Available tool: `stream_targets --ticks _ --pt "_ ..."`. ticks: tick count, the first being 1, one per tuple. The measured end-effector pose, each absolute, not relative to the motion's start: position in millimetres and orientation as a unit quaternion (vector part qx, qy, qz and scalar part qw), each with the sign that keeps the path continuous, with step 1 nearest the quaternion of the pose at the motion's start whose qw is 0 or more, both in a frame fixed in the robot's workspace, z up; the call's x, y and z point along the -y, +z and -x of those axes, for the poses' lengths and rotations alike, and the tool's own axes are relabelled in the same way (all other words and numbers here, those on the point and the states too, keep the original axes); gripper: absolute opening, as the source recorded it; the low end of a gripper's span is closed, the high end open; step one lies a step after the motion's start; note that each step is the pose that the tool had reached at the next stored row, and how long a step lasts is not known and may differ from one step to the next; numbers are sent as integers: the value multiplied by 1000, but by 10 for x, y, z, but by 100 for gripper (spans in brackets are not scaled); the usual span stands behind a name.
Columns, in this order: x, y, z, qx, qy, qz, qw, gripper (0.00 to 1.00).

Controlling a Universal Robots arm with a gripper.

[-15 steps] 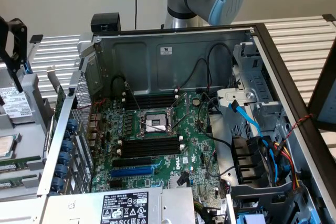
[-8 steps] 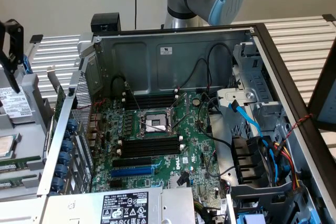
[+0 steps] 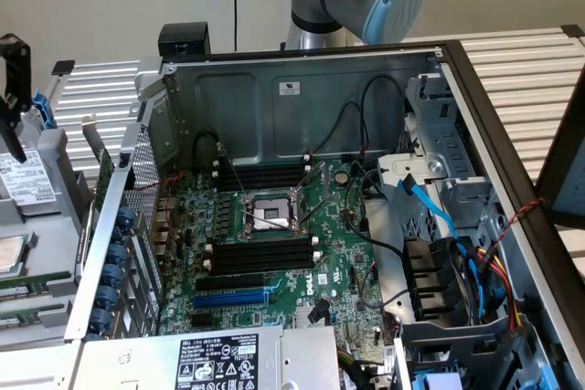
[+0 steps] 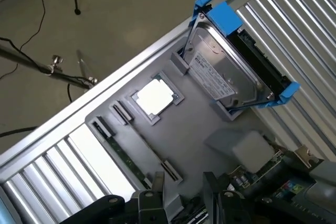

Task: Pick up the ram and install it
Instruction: 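Reach for the ram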

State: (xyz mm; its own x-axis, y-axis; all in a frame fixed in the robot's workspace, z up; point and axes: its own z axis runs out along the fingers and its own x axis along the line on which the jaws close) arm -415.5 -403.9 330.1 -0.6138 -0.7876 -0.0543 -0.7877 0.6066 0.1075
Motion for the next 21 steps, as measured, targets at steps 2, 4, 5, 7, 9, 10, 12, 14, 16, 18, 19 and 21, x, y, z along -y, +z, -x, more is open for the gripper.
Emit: stream_targets --ticks 2,4,5,7,9,10,12,14,16,18,19,21 --pt "4040 3294 4170 -891 63 450 1 42" --pt "4040 3286 4185 -885 65 461 2 42" --pt "4040 3282 4192 -882 66 466 2 42" --pt "4040 3276 4203 -876 67 478 1 42" --pt "4040 3276 4209 -868 67 492 0 42" --pt "4040 3274 4212 -864 67 499 0 42" --pt "4039 3272 4227 -858 67 509 -1 42" --pt "4040 3269 4260 -856 67 513 -1 42" --pt "4040 3269 4287 -854 66 515 -2 42" --pt "4040 3269 4302 -852 62 519 -4 42" --pt "4040 3268 4309 -851 61 521 -5 42" --pt "4039 3269 4316 -849 57 525 -6 42"
